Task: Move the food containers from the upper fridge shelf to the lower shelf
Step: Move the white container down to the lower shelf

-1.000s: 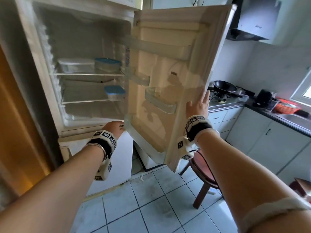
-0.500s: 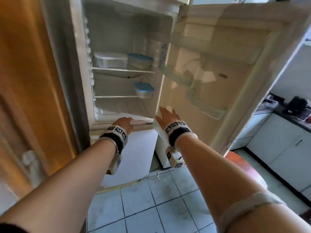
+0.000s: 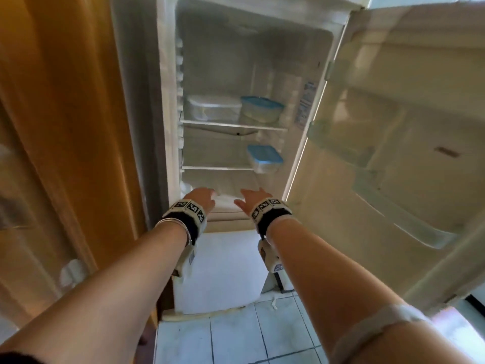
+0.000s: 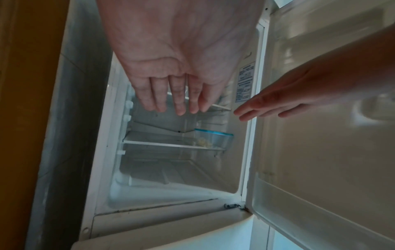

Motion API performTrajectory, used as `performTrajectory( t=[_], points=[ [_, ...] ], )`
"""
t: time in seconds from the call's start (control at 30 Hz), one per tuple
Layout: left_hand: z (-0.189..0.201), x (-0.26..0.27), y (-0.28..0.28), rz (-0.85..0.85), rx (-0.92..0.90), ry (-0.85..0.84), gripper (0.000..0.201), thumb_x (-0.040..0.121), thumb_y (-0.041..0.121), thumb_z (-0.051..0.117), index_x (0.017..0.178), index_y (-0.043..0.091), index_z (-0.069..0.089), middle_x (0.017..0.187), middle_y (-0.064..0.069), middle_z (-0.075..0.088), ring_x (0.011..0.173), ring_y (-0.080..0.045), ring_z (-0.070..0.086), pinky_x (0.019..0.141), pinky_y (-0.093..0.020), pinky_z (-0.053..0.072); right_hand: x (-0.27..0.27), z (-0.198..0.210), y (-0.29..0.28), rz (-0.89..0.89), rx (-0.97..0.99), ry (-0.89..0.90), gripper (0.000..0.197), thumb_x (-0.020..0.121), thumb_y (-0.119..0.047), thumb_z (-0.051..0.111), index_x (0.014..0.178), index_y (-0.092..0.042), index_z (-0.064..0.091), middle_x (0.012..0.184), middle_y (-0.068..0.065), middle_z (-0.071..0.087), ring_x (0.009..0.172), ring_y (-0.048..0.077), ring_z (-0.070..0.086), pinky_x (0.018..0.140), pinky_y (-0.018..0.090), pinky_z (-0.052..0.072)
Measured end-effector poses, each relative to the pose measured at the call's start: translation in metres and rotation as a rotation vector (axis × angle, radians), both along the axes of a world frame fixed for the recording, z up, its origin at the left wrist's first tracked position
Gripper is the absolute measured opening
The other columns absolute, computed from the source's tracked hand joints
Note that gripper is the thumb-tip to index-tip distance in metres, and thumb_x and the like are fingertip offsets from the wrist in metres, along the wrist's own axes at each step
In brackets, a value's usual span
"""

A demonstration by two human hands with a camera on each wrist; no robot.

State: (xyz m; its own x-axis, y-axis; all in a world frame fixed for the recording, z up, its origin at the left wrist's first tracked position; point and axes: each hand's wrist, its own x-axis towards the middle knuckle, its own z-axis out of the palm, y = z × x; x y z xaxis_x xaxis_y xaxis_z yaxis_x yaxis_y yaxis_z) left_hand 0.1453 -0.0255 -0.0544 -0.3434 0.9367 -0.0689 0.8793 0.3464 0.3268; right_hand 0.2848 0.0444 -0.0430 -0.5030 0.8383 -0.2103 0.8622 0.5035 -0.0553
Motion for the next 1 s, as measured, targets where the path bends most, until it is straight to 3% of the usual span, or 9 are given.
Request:
performTrajectory(
  t=[0.23,0.4,0.5,0.6,0.8,0.87,1.0],
  points=[
    [0.033,-0.019,0.095,0.094,0.037,0.007,0.044,0.098,0.018,0.037,0.141,0.014,0.041,0.149,-0.010,0.041,0.136,-0.027,0.041,0.113,-0.035,0.033,-0.040,0.022,0.103,0.035,0.018,0.082,0.057,0.093,-0.052,0.036,0.140,-0.020,0.038,0.149,0.010,0.040,0.135,0.032,0.039,0.111,0.047,0.034],
    [0.064,-0.036,0.151,0.136,0.071,0.038,0.038,0.097,0.015,0.037,0.131,0.006,0.050,0.138,-0.017,0.051,0.126,-0.032,0.049,0.105,-0.037,0.039,-0.068,0.058,0.169,0.091,0.022,0.177,0.042,0.093,-0.036,0.037,0.124,-0.012,0.055,0.132,0.014,0.057,0.118,0.032,0.055,0.101,0.038,0.042],
    [0.083,-0.051,0.179,0.137,0.116,0.068,0.036,0.095,0.014,0.041,0.128,0.006,0.052,0.136,-0.016,0.053,0.125,-0.031,0.050,0.106,-0.037,0.040,-0.085,0.077,0.202,0.114,0.099,0.197,0.043,0.094,-0.036,0.040,0.126,-0.011,0.053,0.133,0.014,0.056,0.121,0.032,0.054,0.101,0.038,0.042],
    [0.104,-0.072,0.209,0.153,0.205,0.051,0.042,0.096,0.014,0.042,0.137,0.011,0.044,0.141,-0.012,0.048,0.127,-0.028,0.049,0.108,-0.035,0.039,-0.102,0.094,0.234,0.121,0.156,0.245,0.043,0.096,-0.036,0.037,0.128,-0.011,0.051,0.130,0.015,0.057,0.119,0.032,0.055,0.099,0.039,0.044],
    [0.128,-0.125,0.265,0.198,0.321,0.032,0.044,0.096,0.015,0.039,0.139,0.012,0.043,0.147,-0.010,0.042,0.134,-0.026,0.042,0.111,-0.035,0.034,-0.136,0.108,0.284,0.060,0.186,0.273,0.054,0.099,-0.038,0.032,0.143,-0.007,0.032,0.149,0.014,0.037,0.136,0.031,0.037,0.111,0.044,0.034],
    [0.133,-0.143,0.281,0.210,0.340,0.043,0.043,0.095,0.015,0.038,0.136,0.009,0.047,0.143,-0.012,0.047,0.131,-0.028,0.045,0.109,-0.035,0.035,-0.149,0.110,0.297,0.012,0.176,0.308,0.054,0.099,-0.038,0.033,0.143,-0.007,0.032,0.147,0.013,0.039,0.134,0.031,0.040,0.109,0.045,0.037],
    [0.136,-0.174,0.306,0.304,0.323,0.059,0.036,0.095,0.019,0.041,0.122,0.003,0.059,0.122,-0.017,0.063,0.113,-0.033,0.059,0.094,-0.037,0.047,-0.171,0.109,0.324,-0.091,0.165,0.381,0.056,0.099,-0.039,0.034,0.145,-0.007,0.028,0.146,0.015,0.042,0.131,0.031,0.046,0.105,0.044,0.042]
  ],
)
